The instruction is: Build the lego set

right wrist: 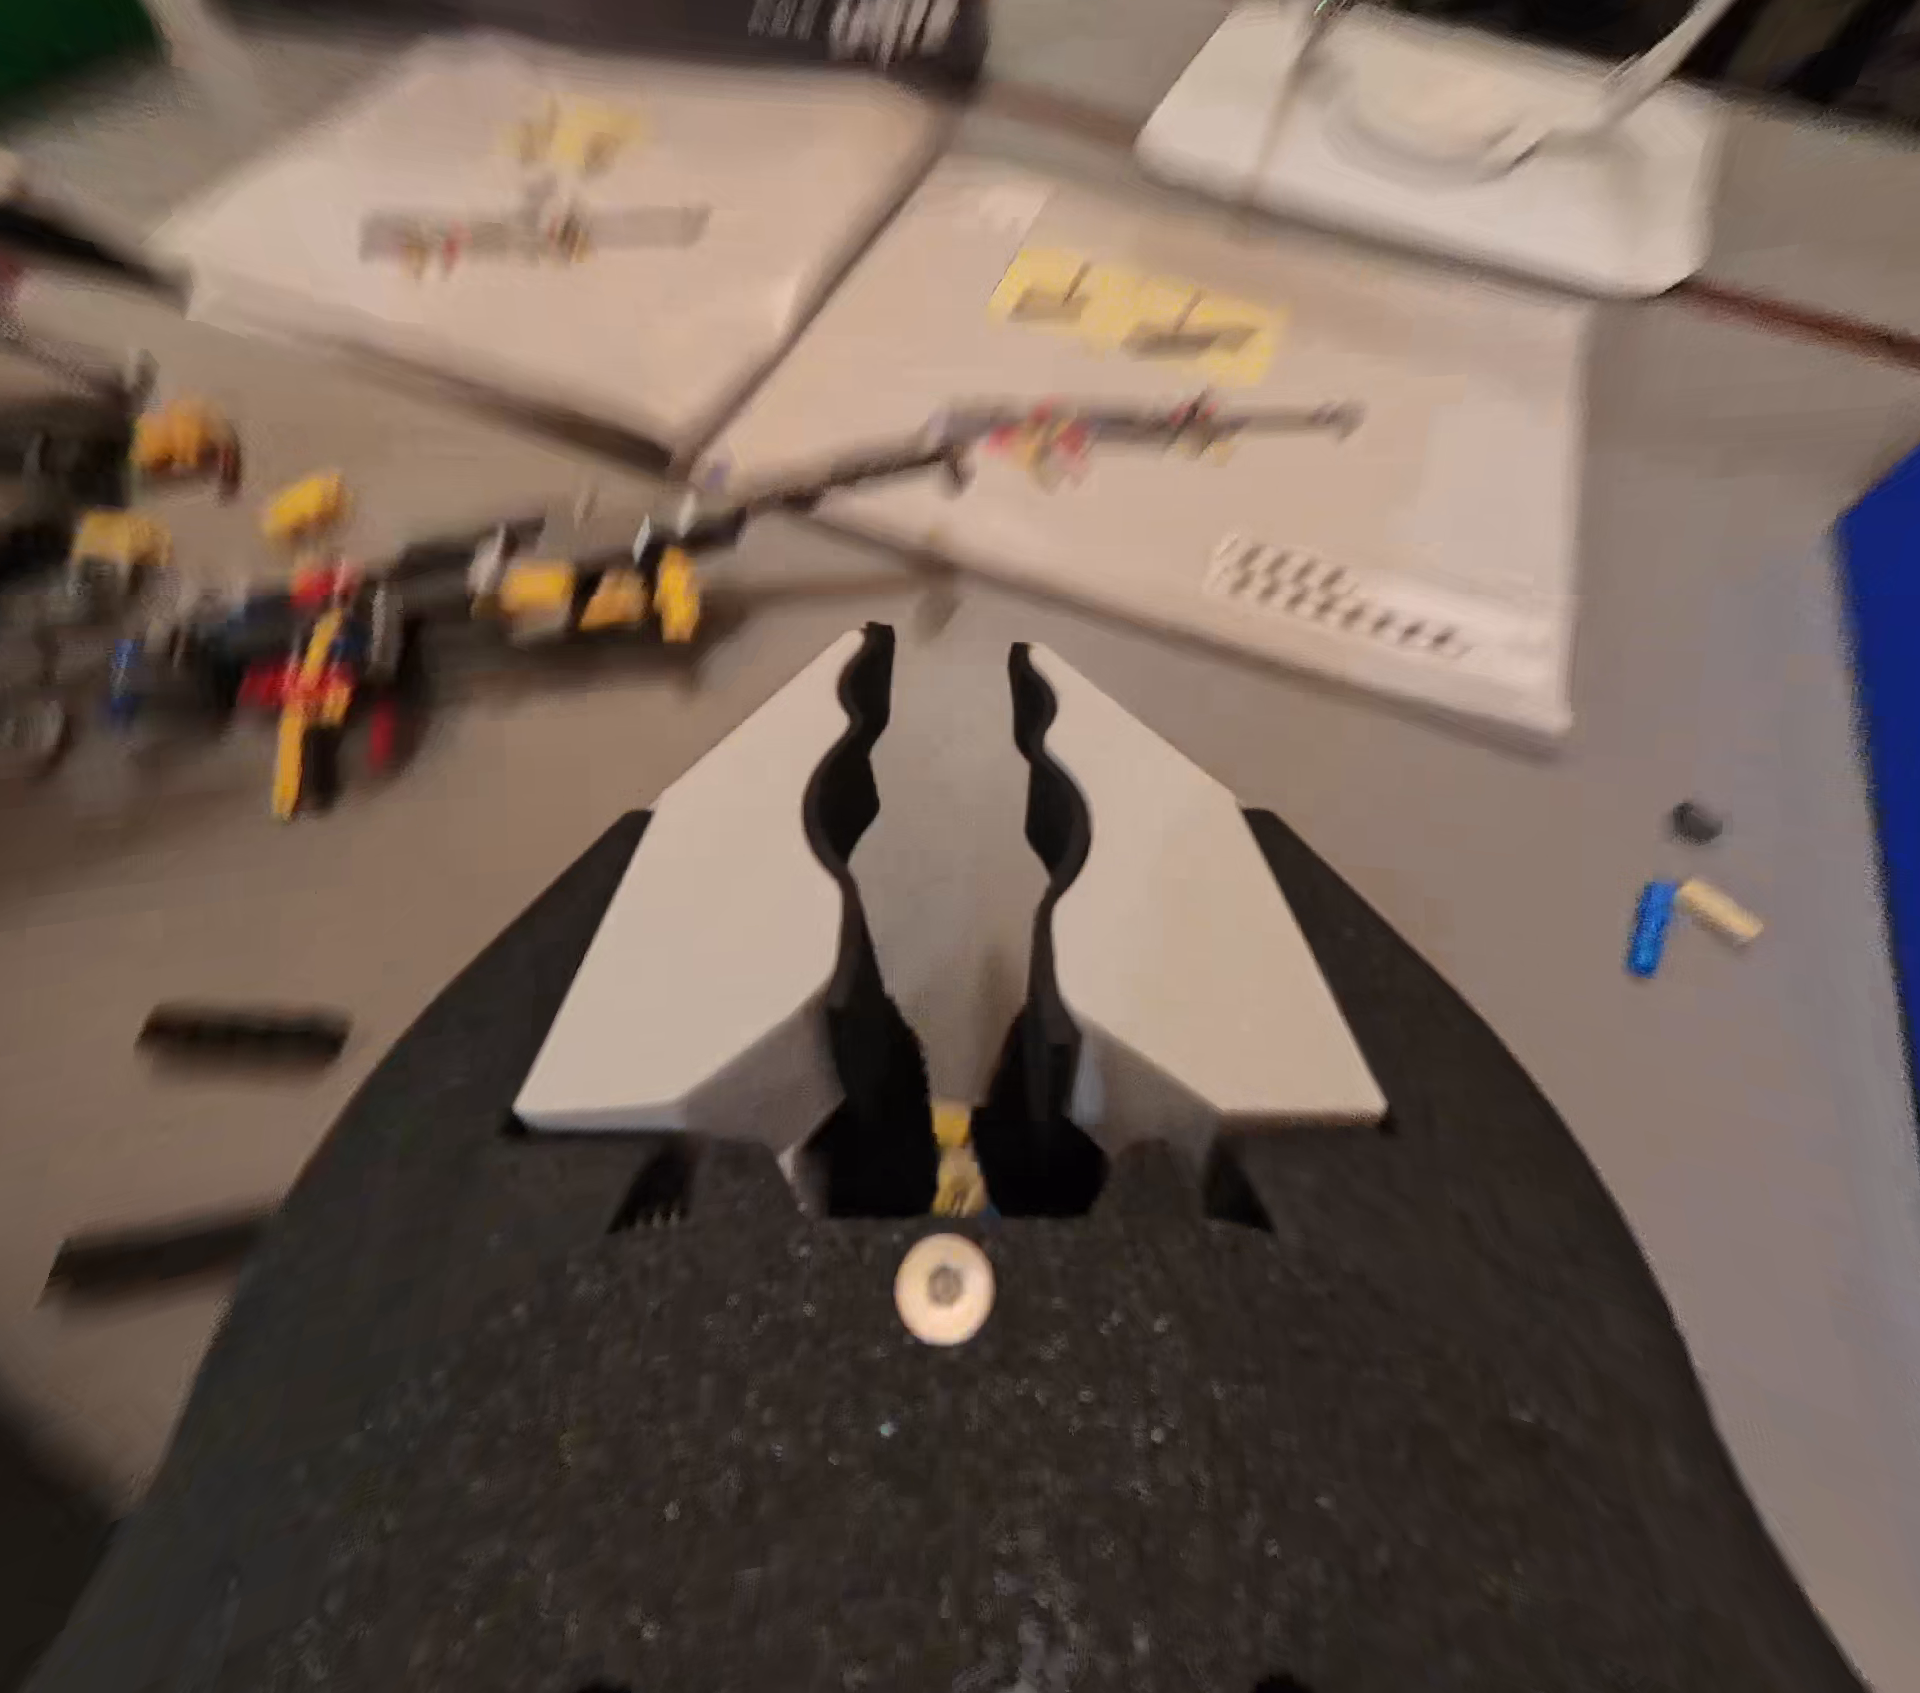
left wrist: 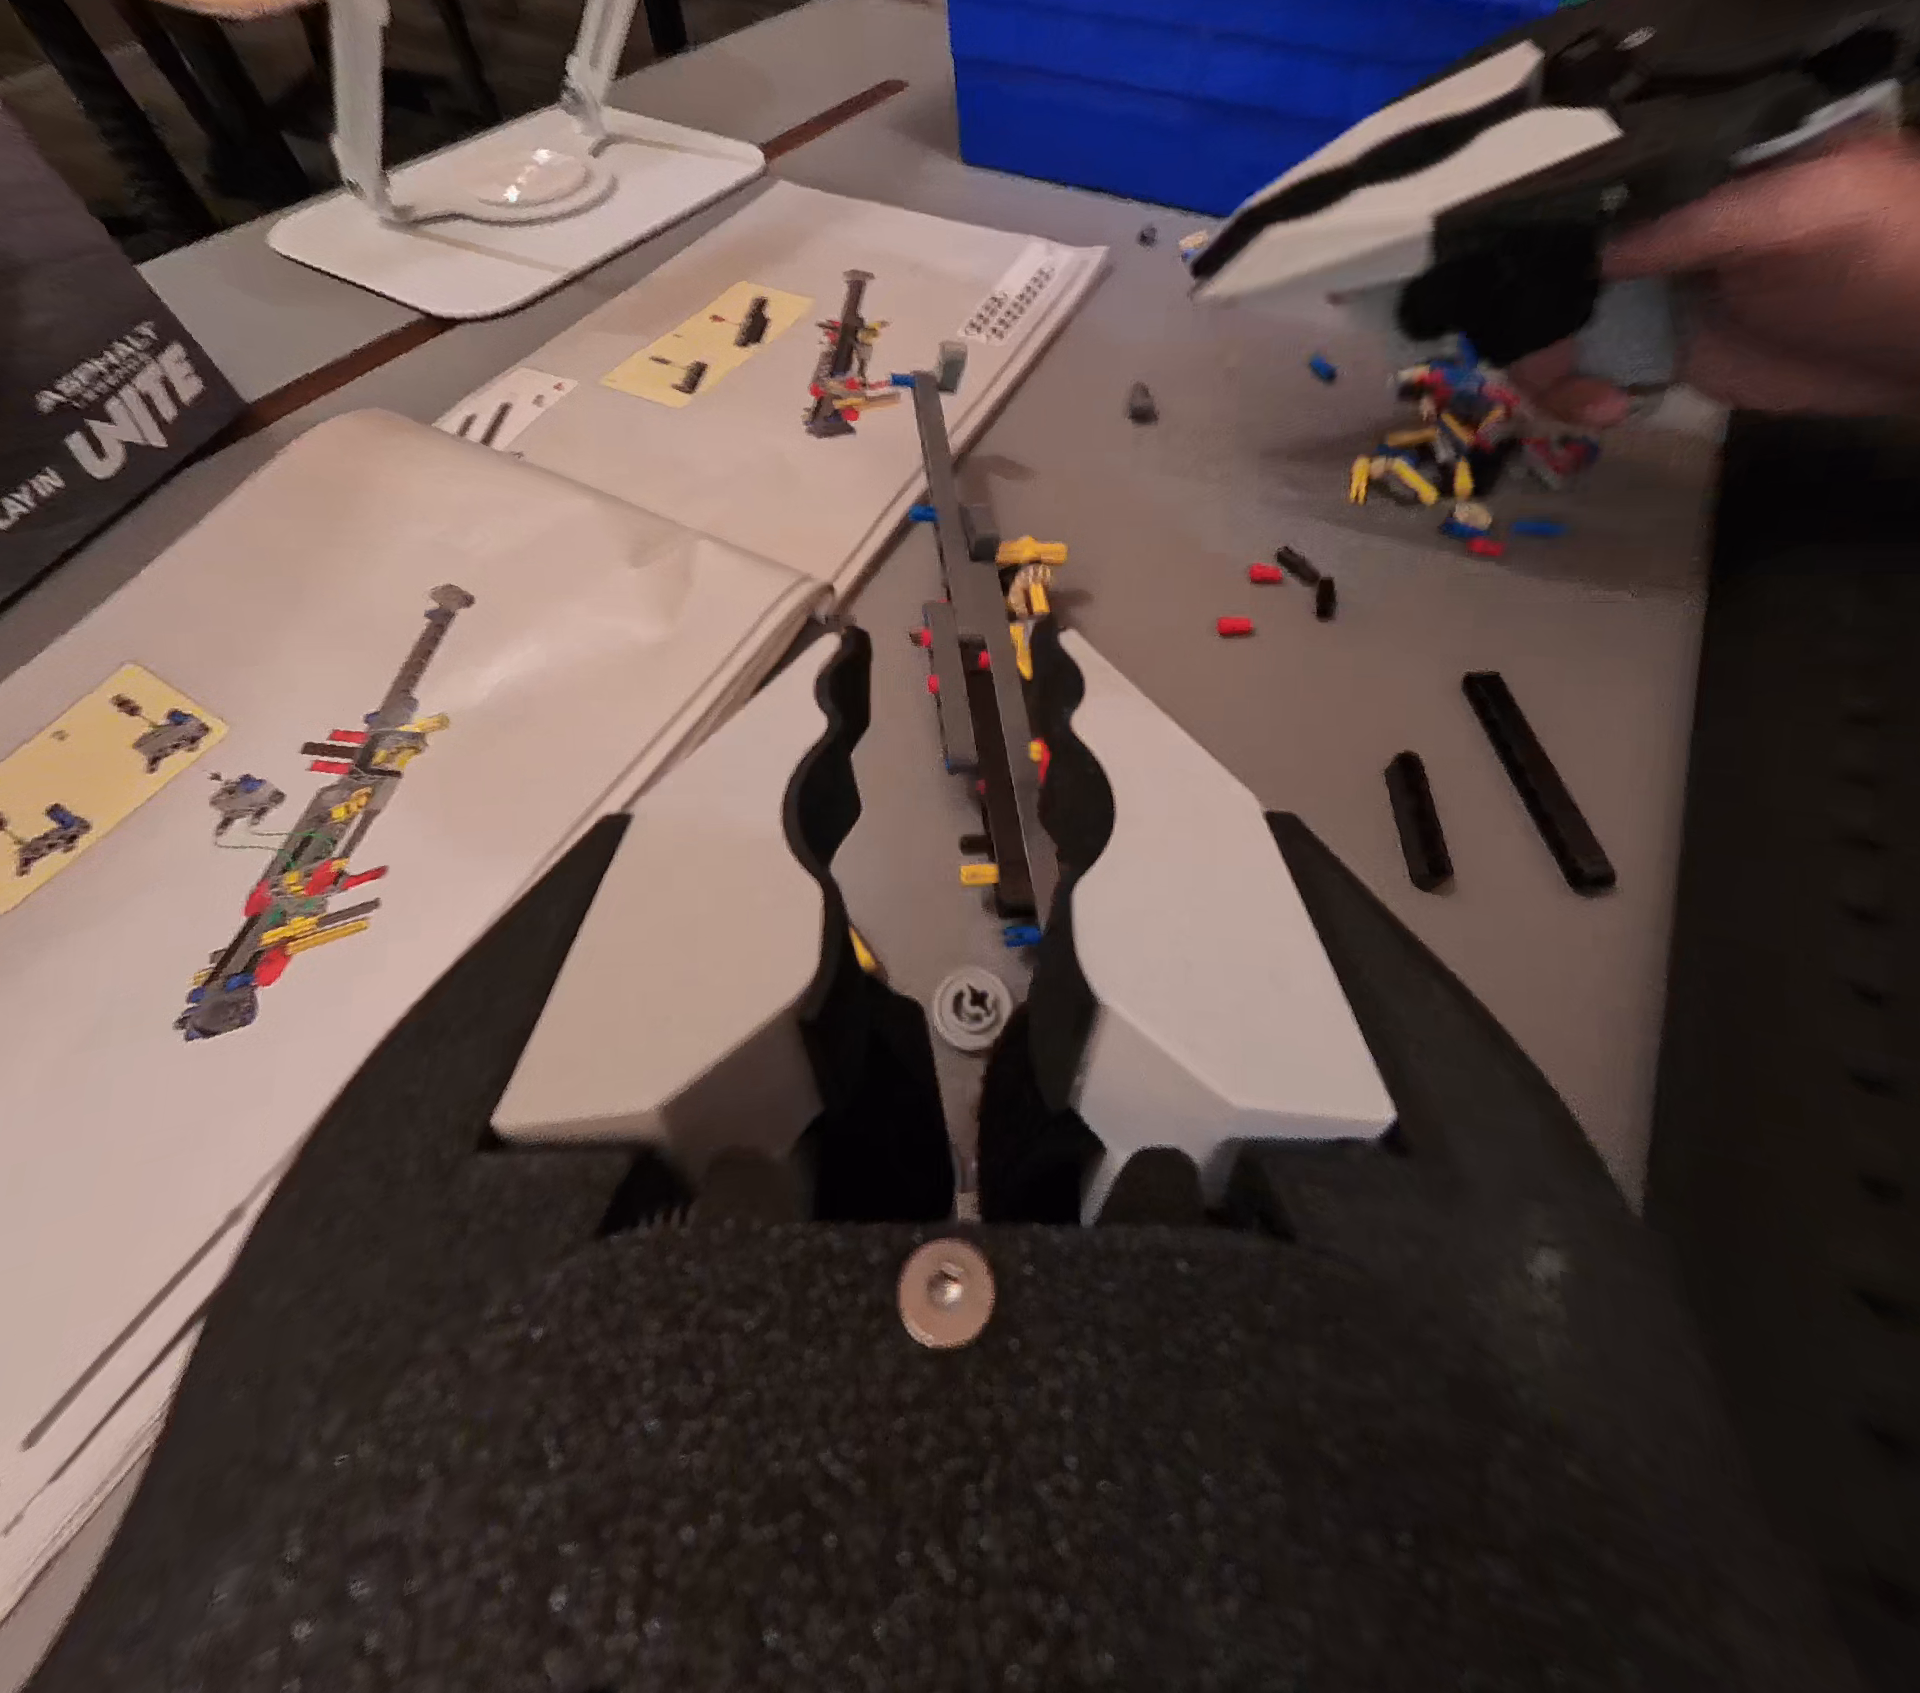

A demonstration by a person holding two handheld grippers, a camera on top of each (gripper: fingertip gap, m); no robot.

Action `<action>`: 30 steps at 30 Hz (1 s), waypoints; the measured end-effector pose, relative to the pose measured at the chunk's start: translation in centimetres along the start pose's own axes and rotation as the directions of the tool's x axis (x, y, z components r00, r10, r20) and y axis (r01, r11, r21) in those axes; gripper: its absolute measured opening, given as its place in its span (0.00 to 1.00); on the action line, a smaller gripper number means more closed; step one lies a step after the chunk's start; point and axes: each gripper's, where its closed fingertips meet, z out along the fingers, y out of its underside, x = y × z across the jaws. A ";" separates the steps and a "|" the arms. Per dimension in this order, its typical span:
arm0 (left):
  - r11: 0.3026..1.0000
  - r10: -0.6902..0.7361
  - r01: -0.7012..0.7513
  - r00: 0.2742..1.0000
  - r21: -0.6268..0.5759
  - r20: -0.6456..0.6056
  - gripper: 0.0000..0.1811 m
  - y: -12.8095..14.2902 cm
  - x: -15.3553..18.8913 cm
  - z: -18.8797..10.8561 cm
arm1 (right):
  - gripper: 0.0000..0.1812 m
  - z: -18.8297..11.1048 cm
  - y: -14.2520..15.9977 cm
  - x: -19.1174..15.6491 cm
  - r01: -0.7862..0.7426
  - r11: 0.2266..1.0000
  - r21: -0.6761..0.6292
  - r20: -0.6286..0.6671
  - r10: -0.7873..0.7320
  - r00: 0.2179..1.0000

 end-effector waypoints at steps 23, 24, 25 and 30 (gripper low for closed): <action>0.993 0.097 -0.101 0.994 0.068 0.049 0.14 -1.7 0.8 0.0 | 0.14 -3.7 6.0 -14.7 0.473 0.881 0.016 0.764 -0.316 0.562; 0.991 0.104 -0.106 0.994 0.086 0.032 0.14 -1.9 1.3 -0.1 | 0.13 -3.4 6.4 -15.2 0.506 0.862 0.033 0.756 -0.353 0.552; 0.988 0.111 -0.112 0.994 0.104 0.010 0.13 -2.2 1.9 -0.2 | 0.13 -3.3 6.8 -15.6 0.540 0.841 0.024 0.760 -0.366 0.537; 0.963 0.180 -0.169 0.983 0.209 -0.034 0.09 -3.6 3.5 -1.1 | 0.12 -2.6 8.2 -15.7 0.635 0.772 -0.014 0.747 -0.414 0.520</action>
